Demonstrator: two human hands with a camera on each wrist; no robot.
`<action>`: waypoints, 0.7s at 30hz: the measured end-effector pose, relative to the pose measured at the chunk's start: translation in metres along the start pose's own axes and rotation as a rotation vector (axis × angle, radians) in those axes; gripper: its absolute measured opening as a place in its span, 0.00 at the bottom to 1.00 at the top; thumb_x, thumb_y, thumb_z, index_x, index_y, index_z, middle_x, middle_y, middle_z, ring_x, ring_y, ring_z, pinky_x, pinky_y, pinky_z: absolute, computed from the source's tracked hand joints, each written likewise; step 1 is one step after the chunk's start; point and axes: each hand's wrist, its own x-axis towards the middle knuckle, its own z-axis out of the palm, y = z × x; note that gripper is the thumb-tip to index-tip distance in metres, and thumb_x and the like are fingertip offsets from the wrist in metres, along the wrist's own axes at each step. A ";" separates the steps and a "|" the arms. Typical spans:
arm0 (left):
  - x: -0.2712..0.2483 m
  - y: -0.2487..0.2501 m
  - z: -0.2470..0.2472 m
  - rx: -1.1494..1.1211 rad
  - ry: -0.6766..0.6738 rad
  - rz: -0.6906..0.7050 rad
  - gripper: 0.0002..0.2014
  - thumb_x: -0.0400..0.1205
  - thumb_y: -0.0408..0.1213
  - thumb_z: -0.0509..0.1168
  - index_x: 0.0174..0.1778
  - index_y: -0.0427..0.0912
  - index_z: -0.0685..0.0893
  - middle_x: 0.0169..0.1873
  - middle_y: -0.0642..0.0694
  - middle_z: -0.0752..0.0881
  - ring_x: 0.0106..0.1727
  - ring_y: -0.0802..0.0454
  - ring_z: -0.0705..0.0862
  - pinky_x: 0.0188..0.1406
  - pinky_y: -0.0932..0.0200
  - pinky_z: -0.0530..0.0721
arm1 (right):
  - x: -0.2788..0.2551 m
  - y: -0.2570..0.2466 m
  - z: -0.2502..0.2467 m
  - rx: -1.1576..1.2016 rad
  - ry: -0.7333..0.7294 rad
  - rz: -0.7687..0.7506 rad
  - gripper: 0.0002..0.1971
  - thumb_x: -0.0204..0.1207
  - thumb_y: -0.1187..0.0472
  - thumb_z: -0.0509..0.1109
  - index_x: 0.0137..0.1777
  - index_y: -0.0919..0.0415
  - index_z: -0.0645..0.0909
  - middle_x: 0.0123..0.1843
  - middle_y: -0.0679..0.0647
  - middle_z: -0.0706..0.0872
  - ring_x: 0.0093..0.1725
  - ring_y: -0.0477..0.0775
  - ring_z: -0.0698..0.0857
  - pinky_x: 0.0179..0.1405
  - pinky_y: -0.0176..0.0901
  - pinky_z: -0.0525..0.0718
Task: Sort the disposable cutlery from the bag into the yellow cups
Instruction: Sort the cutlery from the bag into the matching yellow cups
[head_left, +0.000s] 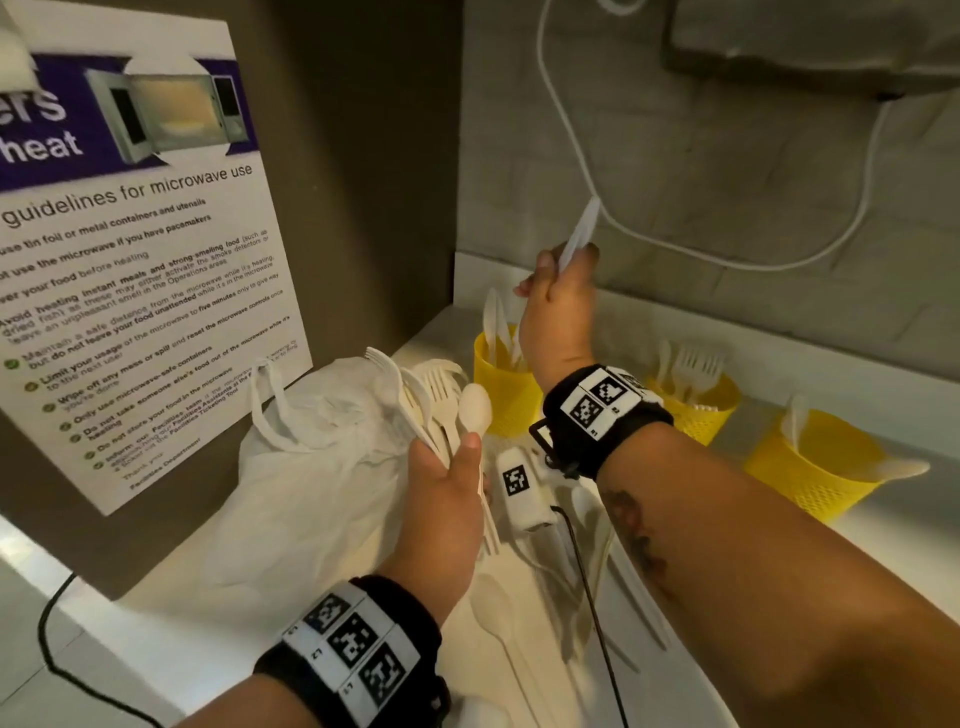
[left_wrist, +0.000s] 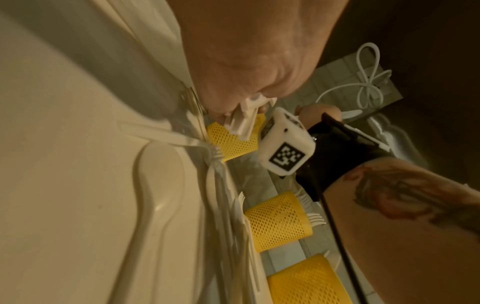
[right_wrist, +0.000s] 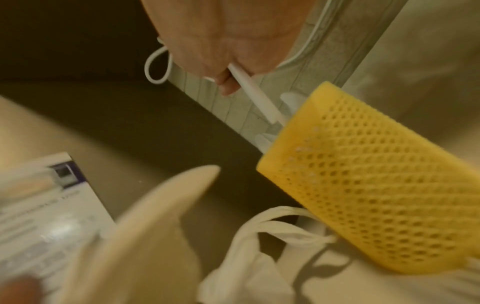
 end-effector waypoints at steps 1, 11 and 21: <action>0.000 -0.001 0.000 0.016 0.004 -0.007 0.15 0.85 0.50 0.62 0.64 0.47 0.75 0.59 0.46 0.86 0.58 0.47 0.87 0.62 0.43 0.85 | -0.001 0.007 0.000 -0.050 -0.040 0.034 0.04 0.87 0.64 0.55 0.50 0.58 0.65 0.44 0.53 0.77 0.41 0.53 0.81 0.42 0.34 0.84; 0.006 0.003 0.007 -0.046 0.013 -0.041 0.14 0.84 0.52 0.64 0.60 0.50 0.76 0.59 0.38 0.86 0.56 0.41 0.86 0.63 0.34 0.84 | -0.015 0.019 -0.039 -0.887 -0.321 -0.056 0.32 0.67 0.31 0.70 0.61 0.55 0.75 0.51 0.49 0.86 0.52 0.56 0.84 0.57 0.53 0.79; 0.006 0.001 0.015 0.016 -0.012 -0.025 0.19 0.83 0.54 0.63 0.67 0.50 0.75 0.59 0.41 0.86 0.57 0.40 0.87 0.61 0.36 0.85 | -0.017 0.024 -0.074 -1.184 -0.675 -0.246 0.09 0.82 0.67 0.62 0.55 0.67 0.82 0.51 0.63 0.82 0.51 0.64 0.81 0.48 0.47 0.72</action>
